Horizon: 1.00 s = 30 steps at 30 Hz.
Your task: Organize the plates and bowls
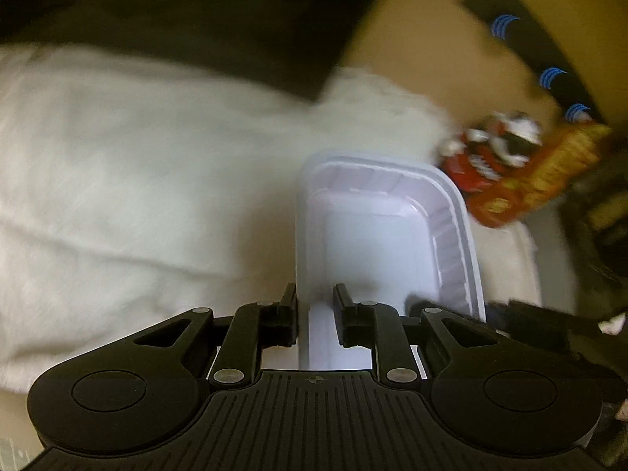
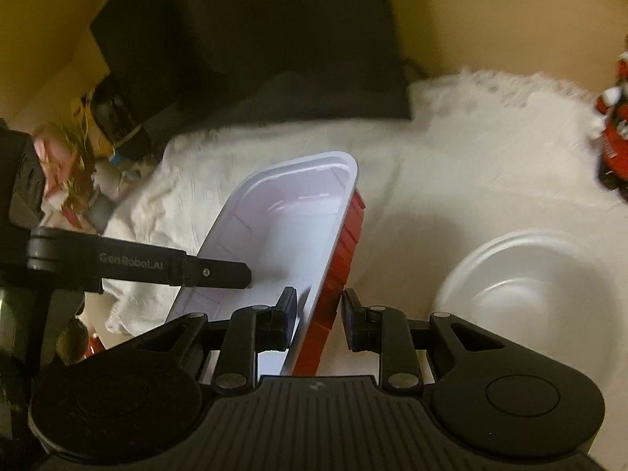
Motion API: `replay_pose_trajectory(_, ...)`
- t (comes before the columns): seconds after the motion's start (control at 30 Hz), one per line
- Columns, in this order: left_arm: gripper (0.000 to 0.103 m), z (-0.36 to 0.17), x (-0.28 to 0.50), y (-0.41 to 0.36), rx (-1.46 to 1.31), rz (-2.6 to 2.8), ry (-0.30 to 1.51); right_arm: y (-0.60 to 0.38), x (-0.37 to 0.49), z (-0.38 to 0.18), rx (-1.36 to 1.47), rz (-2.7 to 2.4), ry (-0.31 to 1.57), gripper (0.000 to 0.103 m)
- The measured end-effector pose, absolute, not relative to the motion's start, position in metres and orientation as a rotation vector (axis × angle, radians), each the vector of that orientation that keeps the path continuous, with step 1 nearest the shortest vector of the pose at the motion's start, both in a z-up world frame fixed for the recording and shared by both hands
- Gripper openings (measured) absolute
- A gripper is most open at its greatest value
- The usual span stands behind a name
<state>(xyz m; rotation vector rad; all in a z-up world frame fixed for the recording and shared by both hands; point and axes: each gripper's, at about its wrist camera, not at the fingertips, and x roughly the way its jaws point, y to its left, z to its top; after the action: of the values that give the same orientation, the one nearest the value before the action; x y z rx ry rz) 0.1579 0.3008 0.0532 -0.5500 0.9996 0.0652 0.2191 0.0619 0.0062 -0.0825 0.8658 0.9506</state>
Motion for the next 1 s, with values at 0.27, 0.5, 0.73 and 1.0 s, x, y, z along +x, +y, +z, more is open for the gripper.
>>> replay_pose_trajectory(0.27, 0.022, 0.076, 0.209, 0.221, -0.494, -0.135, 1.065, -0.021, 0.244, 0.048, -0.065, 0.797, 0.739, 0.025)
replay_pose_trajectory(0.5, 0.021, 0.048, 0.235, 0.183, -0.439, -0.166, 1.141, -0.062, 0.265, 0.021, -0.005, 0.740, 0.803, 0.025)
replay_pose_trajectory(0.73, 0.021, -0.003, 0.261, 0.193, -0.497, -0.070, 1.207, -0.044, 0.299, -0.035, -0.003, 0.700, 0.946, 0.025)
replay_pose_trajectory(1.0, 0.020, -0.020, 0.285, 0.201, -0.552, -0.026, 1.196, -0.035, 0.336, -0.056, 0.058, 0.695, 1.010, 0.025)
